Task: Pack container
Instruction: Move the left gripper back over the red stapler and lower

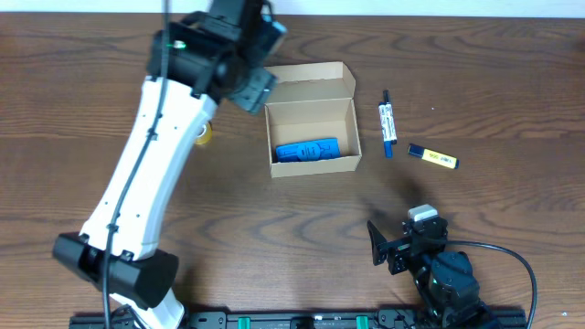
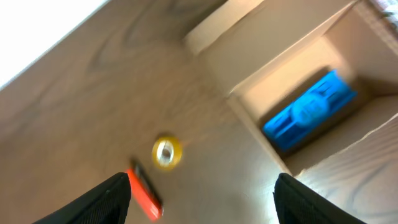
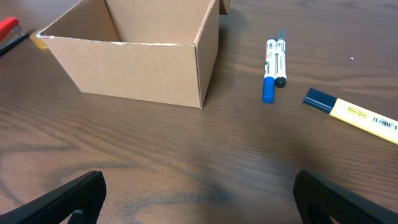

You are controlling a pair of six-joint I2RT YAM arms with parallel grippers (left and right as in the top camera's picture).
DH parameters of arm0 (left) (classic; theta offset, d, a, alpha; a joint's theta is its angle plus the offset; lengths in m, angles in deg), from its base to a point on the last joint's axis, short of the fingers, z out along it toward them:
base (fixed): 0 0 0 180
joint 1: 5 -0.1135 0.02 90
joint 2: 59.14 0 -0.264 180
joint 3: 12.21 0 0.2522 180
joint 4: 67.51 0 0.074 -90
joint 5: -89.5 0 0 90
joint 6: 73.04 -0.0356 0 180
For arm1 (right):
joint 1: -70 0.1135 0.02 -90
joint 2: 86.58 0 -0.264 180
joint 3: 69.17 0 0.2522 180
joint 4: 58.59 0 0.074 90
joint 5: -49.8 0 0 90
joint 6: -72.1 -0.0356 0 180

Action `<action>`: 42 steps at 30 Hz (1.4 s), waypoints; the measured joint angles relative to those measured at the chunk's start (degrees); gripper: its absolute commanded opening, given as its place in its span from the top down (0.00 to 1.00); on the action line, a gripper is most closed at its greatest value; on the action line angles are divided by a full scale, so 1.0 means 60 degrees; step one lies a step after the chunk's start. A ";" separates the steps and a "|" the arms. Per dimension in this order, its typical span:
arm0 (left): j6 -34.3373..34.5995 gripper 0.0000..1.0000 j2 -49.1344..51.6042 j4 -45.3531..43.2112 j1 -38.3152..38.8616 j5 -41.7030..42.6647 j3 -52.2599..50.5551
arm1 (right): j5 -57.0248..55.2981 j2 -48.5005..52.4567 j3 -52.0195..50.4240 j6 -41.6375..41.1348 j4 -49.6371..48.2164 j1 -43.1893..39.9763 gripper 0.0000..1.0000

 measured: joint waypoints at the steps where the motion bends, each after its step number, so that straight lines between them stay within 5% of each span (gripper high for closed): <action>1: 0.0168 0.27 -0.0069 0.0204 -0.0171 -0.0022 0.0000 | 0.0000 0.0000 0.0000 0.0000 0.0000 0.0000 0.01; 25: 0.0933 0.26 -0.0193 0.0379 -0.2623 0.0652 0.0000 | 0.0000 0.0000 0.0000 0.0000 0.0000 0.0000 0.01; 32: 0.0882 0.26 -0.0208 -0.0645 -0.3257 0.0739 -0.0200 | 0.0000 0.0000 0.0000 0.0000 0.0000 0.0000 0.01; 42: 0.0889 0.24 -0.0233 -0.2841 -0.3967 0.1064 -0.2699 | 0.0000 0.0000 0.0000 0.0000 0.0000 0.0000 0.01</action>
